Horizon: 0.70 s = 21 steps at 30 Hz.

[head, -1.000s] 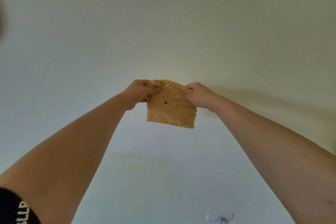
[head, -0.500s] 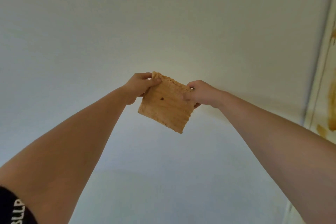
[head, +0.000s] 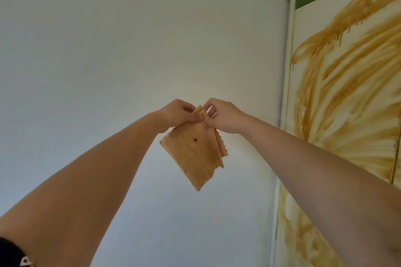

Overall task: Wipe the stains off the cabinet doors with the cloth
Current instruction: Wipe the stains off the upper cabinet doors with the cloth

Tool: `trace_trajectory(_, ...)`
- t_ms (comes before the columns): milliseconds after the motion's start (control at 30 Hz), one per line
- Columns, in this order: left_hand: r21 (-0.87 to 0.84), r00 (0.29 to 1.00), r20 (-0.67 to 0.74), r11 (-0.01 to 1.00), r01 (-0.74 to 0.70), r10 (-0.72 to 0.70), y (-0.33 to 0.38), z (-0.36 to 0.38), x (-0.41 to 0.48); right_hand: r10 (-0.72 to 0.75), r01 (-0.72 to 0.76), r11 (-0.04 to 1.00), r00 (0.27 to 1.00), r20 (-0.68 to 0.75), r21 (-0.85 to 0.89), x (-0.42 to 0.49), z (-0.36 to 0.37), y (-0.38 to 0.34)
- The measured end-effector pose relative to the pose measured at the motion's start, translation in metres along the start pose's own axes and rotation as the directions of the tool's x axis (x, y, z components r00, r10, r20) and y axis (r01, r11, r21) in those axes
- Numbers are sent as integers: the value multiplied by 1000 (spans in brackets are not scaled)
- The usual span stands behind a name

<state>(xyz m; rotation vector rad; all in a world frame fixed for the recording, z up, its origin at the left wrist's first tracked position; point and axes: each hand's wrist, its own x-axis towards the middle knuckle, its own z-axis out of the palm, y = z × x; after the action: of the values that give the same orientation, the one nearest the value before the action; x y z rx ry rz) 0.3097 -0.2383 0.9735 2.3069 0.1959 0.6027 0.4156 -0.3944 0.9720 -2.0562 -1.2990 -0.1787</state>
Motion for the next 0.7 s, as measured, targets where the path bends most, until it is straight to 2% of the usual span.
trace_trajectory(300, -89, 956, 238, 984, -153, 170, 46, 95, 79, 152, -173, 977, 975, -163, -128, -35, -61, 85)
trace_trajectory(467, -169, 921, 312, 967, -190, 235, 68, 144, 112, 158, -233, 957, 917, -365, -171, -53, -88, 129)
trace_trajectory(567, -192, 867, 417, 958, -211, 275, 86, 177, 137, 159, -298, 925, 869, -469, -237, -67, -108, 155)
trace_trajectory(700, -257, 798, 511, 943, -213, 319, 116, 218, 171, 265, -427, 875, 815, -515, -226, -80, -137, 186)
